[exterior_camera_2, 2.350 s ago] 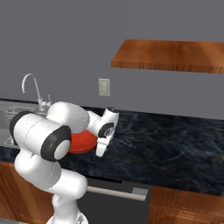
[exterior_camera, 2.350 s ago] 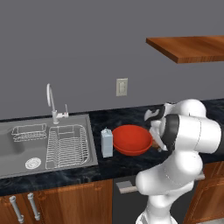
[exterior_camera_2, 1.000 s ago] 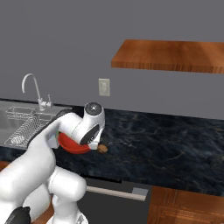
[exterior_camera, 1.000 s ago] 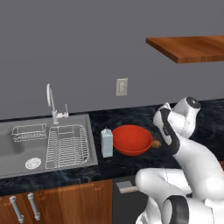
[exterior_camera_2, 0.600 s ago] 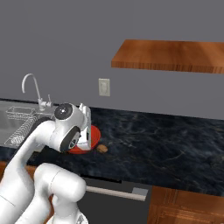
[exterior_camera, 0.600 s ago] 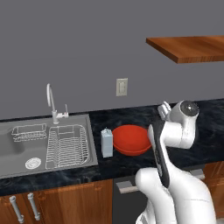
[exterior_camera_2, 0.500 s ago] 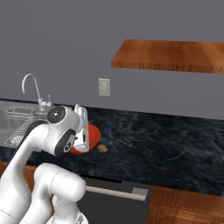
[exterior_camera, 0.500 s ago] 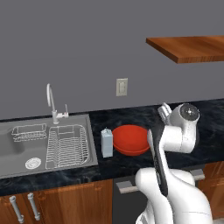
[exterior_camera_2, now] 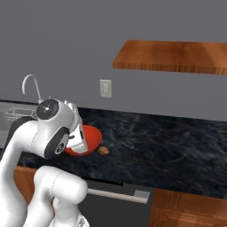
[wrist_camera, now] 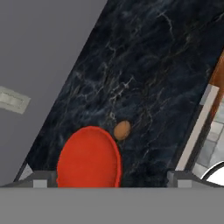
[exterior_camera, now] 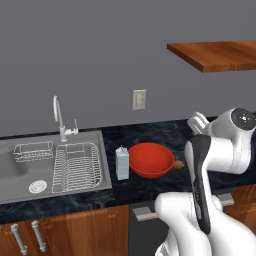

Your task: Gather the eggs and milk located in the vicinity of the sink area and place them right next to the bowl.

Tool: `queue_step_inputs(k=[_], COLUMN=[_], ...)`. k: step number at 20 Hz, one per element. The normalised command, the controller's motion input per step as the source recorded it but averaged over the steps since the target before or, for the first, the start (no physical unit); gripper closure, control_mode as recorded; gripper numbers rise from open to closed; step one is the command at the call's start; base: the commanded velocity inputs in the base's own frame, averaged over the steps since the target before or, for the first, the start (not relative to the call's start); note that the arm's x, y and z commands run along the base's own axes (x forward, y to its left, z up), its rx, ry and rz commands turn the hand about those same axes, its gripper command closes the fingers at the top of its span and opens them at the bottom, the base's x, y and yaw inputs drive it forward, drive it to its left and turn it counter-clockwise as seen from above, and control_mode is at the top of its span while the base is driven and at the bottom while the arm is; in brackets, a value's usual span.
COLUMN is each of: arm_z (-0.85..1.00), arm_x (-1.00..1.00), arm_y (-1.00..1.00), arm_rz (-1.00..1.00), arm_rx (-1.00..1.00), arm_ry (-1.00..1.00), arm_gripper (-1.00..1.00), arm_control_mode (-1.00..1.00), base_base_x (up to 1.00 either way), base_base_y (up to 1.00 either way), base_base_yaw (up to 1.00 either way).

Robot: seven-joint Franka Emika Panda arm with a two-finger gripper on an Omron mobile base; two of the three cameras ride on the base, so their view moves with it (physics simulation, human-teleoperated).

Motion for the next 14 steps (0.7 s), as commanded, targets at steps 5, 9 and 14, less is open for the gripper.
queue_step_inputs(k=[5, 9, 14], arm_z=[0.04, 0.0, 0.0], arm_x=[-0.58, -0.32, -0.15], arm_y=[0.12, 0.37, 0.52], arm_rz=[0.22, 0.19, 0.12], arm_rx=[-0.04, -0.1, -0.16], arm_ry=[0.01, 0.01, 0.02], arm_gripper=[-1.0, -1.0, -1.0], arm_control_mode=[-1.0, -1.0, -1.0], base_base_x=[0.0, 0.0, 0.0], base_base_y=[0.0, 0.0, 0.0], base_base_yaw=[0.0, 0.0, 0.0])
